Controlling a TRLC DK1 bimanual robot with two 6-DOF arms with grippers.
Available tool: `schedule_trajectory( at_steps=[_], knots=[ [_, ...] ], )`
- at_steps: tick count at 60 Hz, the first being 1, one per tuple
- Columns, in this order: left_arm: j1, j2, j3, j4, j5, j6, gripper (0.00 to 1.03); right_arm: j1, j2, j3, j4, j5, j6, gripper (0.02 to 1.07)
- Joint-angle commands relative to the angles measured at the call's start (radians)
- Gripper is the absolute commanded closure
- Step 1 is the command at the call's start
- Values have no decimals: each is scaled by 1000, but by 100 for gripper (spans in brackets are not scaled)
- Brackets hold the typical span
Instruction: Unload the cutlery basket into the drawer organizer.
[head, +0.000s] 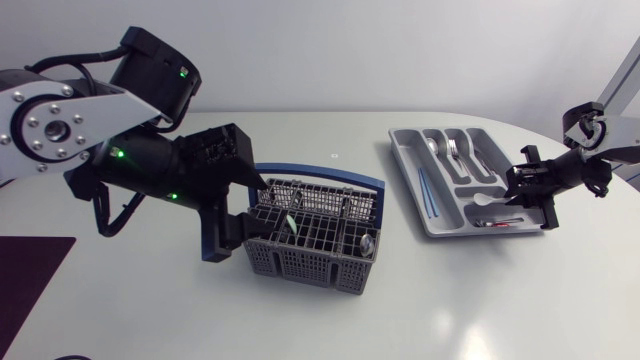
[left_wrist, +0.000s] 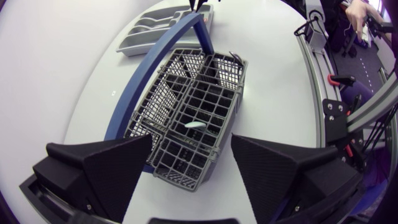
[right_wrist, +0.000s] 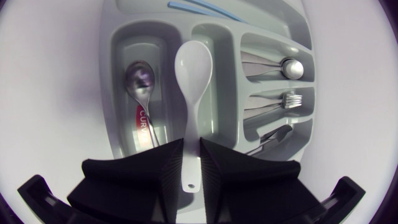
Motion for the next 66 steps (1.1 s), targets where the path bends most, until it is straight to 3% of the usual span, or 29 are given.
schedule_trajectory(
  at_steps=[1,8,27,31,47,66],
  knots=[
    [-16,-13,-37,13,4,90,11,10,23,-33,17,22,-57,91],
    [-28,4,-43,24,4,140,11,10,8,-65,52,33,-57,58],
    [-59,13,-117,99,-23,313,8,-9,-179,-171,80,-70,-9,23],
    [-74,4,-141,145,-45,345,8,-12,-230,-201,78,-90,14,9],
    [-117,36,-181,338,-173,520,8,-30,-434,-410,100,-259,58,8],
    [-133,70,-171,347,-232,629,10,-1,-610,-602,109,-411,185,8]
  ],
)
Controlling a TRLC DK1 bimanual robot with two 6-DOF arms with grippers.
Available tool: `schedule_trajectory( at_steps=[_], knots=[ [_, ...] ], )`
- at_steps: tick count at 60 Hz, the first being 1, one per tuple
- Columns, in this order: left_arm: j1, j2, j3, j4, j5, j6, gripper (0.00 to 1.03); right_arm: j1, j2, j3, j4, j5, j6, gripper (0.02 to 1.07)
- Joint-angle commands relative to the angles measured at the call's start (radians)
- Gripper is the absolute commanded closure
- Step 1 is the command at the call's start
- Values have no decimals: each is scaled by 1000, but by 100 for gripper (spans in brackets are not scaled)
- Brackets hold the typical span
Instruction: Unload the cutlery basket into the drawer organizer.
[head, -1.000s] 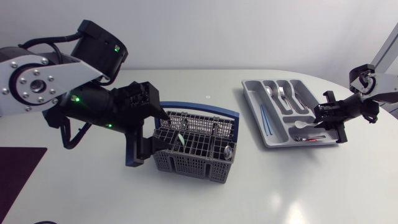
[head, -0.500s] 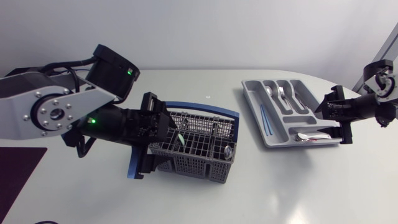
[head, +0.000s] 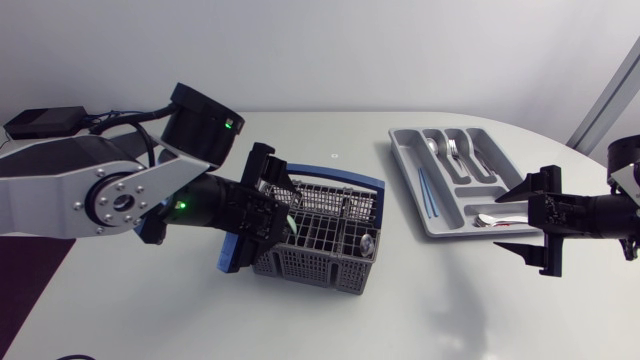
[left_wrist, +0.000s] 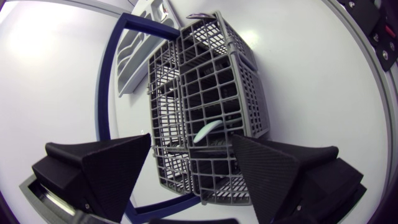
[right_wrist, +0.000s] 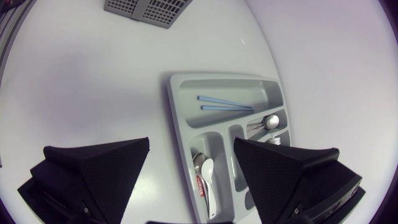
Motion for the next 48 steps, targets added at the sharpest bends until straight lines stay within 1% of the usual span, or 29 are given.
schedule_trajectory(
  at_steps=[1,3,9,12,15,18,21,23,27,31,37,42,45,48],
  knots=[
    [-16,7,-19,6,-19,61,10,31,-67,-60,21,-34,80,8],
    [-18,6,-21,6,-22,67,10,51,-80,-66,37,-42,130,8],
    [-22,6,-27,12,-28,83,16,108,-105,-69,33,-76,256,9],
    [-25,-1,-28,15,-28,83,19,133,-111,-75,26,-93,290,11],
    [-35,-11,-30,15,-28,77,22,170,-114,-85,35,-102,343,16],
    [-38,-19,-30,15,-28,70,22,202,-114,-81,27,-120,396,21],
    [-38,-24,-28,14,-28,69,22,232,-122,-85,9,-139,426,30],
    [-38,-30,-28,14,-28,69,22,257,-137,-94,-9,-151,435,38],
    [-38,-37,-30,12,-28,61,22,305,-172,-115,-39,-178,457,57],
    [-36,-50,-38,12,-28,58,22,366,-203,-138,-82,-191,466,70],
    [-32,-56,-41,12,-28,58,22,455,-238,-154,-166,-212,469,84],
    [-29,-59,-39,12,-28,54,22,533,-252,-158,-223,-217,485,90],
    [-27,-63,-41,12,-28,54,22,585,-254,-161,-230,-221,514,96],
    [-27,-67,-44,14,-28,51,22,630,-257,-169,-220,-220,538,97]
  ],
)
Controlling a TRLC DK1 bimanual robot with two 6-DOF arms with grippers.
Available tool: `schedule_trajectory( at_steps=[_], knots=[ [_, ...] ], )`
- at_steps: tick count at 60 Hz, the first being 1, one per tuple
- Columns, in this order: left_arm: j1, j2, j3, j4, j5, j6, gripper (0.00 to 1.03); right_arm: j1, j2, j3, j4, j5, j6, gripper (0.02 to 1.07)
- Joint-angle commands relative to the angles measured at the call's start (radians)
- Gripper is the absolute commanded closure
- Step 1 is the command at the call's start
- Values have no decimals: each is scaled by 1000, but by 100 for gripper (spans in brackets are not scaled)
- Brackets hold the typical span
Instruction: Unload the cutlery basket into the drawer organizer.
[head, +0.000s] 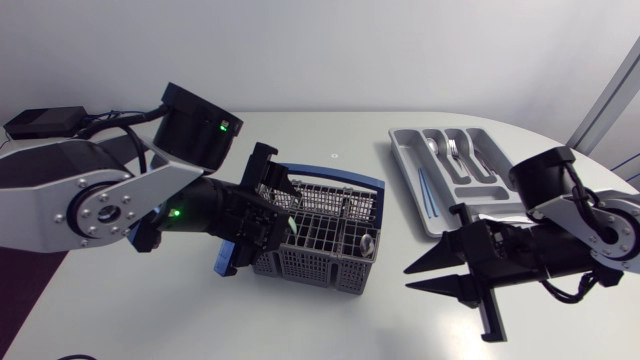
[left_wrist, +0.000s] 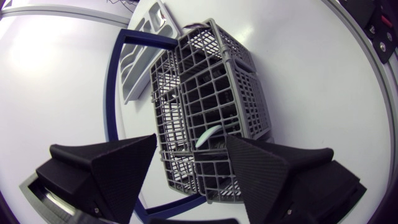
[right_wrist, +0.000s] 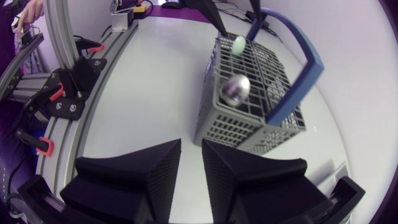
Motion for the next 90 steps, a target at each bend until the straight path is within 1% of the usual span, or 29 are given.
schedule_trajectory(
  at_steps=[1,5,10,15,26,38,60,71,78,84,86,90],
  knots=[
    [5,-22,-25,6,-6,7,22,74,-9,-37,-7,-9,64,97],
    [5,-23,-26,6,-6,5,22,122,2,-34,10,-7,98,97],
    [7,-23,-25,7,-6,5,22,177,23,-48,102,8,176,97],
    [7,-22,-25,11,-6,7,22,216,68,-58,193,33,214,97],
    [4,-23,-25,11,-6,7,22,232,177,-48,354,82,265,97],
    [-3,-26,-26,7,-6,7,22,212,266,-22,449,112,271,97],
    [-4,-17,-17,3,-11,24,22,176,316,32,510,114,285,97],
    [-10,-6,-14,3,-32,51,22,173,352,47,542,138,291,97],
    [-10,3,-5,3,-43,66,22,166,366,40,564,143,291,97],
    [-10,18,1,4,-54,89,22,166,332,1,562,141,290,97],
    [-12,24,8,4,-57,100,22,163,290,-28,562,141,290,94],
    [-10,32,14,6,-60,119,22,159,221,-69,559,141,291,83]
  ],
)
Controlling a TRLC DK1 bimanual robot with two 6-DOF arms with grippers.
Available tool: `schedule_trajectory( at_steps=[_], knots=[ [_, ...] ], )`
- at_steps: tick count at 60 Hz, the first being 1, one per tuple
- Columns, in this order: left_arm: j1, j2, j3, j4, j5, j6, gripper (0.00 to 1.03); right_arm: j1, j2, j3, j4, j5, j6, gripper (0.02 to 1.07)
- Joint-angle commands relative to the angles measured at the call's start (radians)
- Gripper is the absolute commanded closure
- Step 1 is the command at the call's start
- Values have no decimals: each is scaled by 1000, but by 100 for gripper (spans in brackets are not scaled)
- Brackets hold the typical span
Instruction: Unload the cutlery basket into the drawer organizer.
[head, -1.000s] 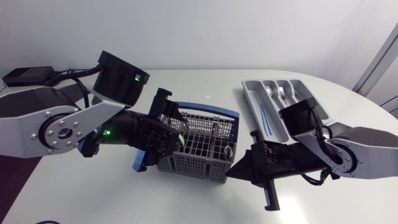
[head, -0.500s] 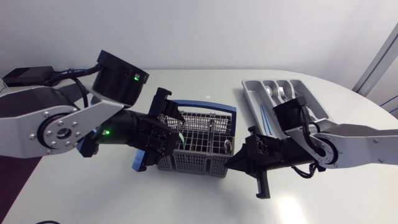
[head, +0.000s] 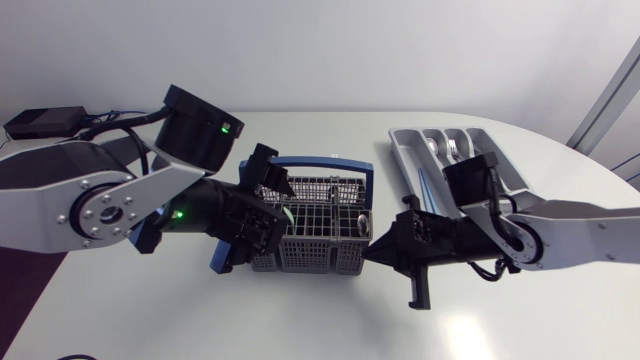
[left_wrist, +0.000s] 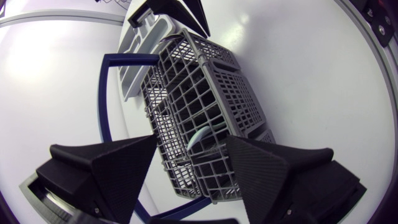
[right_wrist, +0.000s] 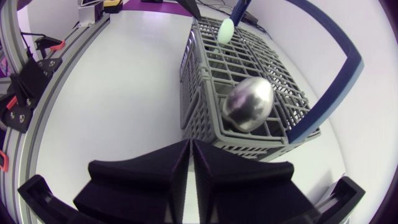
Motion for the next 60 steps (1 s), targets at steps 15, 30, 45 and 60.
schedule_trajectory(
  at_steps=[15,30,45,60],
  knots=[
    [-17,69,59,6,-37,139,31,-21,-360,-177,-64,4,46,37],
    [-14,102,105,3,-48,223,54,-57,-449,-210,-95,-10,52,34],
    [-8,111,120,-52,-48,271,61,-93,-462,-219,-95,-34,49,34],
    [-8,132,125,-69,-57,288,61,-106,-472,-224,-93,-40,43,34]
  ],
)
